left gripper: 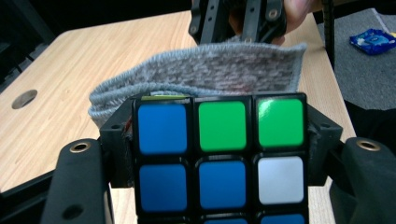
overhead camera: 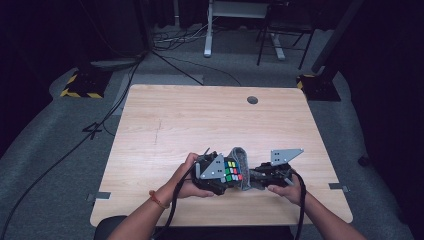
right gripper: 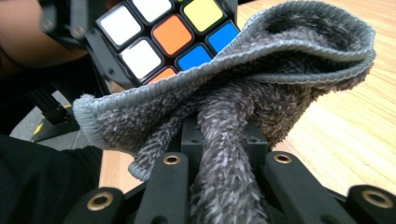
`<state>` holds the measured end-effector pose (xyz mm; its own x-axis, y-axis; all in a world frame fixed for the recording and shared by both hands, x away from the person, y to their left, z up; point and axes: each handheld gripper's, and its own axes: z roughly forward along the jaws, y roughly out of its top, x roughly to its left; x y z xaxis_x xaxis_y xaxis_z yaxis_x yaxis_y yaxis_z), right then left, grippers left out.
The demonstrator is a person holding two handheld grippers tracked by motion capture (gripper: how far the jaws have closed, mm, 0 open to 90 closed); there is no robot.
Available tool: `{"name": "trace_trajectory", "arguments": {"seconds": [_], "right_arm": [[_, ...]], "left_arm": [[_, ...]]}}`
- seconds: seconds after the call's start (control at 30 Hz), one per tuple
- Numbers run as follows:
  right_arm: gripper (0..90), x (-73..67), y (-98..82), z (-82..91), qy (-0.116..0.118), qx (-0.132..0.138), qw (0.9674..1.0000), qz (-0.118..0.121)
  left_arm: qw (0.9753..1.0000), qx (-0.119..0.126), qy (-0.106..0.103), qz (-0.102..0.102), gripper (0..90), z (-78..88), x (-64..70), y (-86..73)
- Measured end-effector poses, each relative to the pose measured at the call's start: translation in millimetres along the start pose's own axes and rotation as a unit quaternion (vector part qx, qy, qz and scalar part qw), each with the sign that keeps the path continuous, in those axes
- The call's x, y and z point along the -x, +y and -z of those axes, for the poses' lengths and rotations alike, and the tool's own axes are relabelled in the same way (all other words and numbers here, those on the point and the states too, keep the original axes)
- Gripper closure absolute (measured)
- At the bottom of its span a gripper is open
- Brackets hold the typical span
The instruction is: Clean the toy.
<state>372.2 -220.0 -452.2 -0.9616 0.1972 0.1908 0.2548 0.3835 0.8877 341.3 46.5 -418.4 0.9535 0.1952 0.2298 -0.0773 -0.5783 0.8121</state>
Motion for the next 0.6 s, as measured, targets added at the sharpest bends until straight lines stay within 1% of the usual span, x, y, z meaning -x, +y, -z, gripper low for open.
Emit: {"name": "trace_trajectory", "arguments": {"seconds": [0.1, 0.17, 0.2, 0.27, 0.33, 0.4, 0.47, 0.57, 0.6], "right_arm": [[77.5, -2.2, 3.0, 4.9, 0.007, 0.018, 0.9998, 0.0], [77.5, -4.7, 4.8, 5.6, -0.004, 0.012, 0.9999, 0.008], [77.5, -5.2, 4.8, 5.3, -0.007, 0.011, 0.9999, 0.008], [77.5, -4.0, 4.0, 4.9, -0.011, 0.011, 0.9999, 0.006], [77.5, -3.5, 4.5, 5.1, -0.016, 0.008, 0.9998, 0.007], [77.5, -4.8, 5.4, 5.0, -0.024, 0.005, 0.9996, 0.013], [77.5, -4.3, 5.3, 4.7, -0.033, 0.002, 0.9994, 0.011], [77.6, -1.8, 2.7, 0.3, -0.051, -0.02, 0.9984, 0.008], [77.5, -1.0, 1.3, -1.7, -0.049, -0.025, 0.9985, 0.003]], "left_arm": [[1.0, -0.007, 0.002, 0.005, 33.1, -1.2, -0.4, -1.8], [0.9999, -0.011, 0.002, 0.009, 33.2, -2.7, -0.9, -2.1], [0.9999, -0.014, 0.003, 0.005, 33.2, -3.5, -1.4, -2.0], [0.9998, -0.02, 0.007, 0.006, 33.2, -5.2, -2.2, -2.6], [0.9997, -0.023, 0.004, 0.009, 33.3, -5.7, -2.9, -3.5], [0.9997, -0.019, 0.001, 0.018, 33.3, -5.6, -4.1, -4.0], [0.9997, -0.018, 0.007, 0.013, 33.3, -5.6, -3.9, -2.9], [0.9999, -0.002, 0.008, 0.012, 33.6, -3.4, -1.4, 1.9], [0.9999, 0.002, 0.009, 0.009, 33.7, -2.8, -0.9, 3.1]]}}
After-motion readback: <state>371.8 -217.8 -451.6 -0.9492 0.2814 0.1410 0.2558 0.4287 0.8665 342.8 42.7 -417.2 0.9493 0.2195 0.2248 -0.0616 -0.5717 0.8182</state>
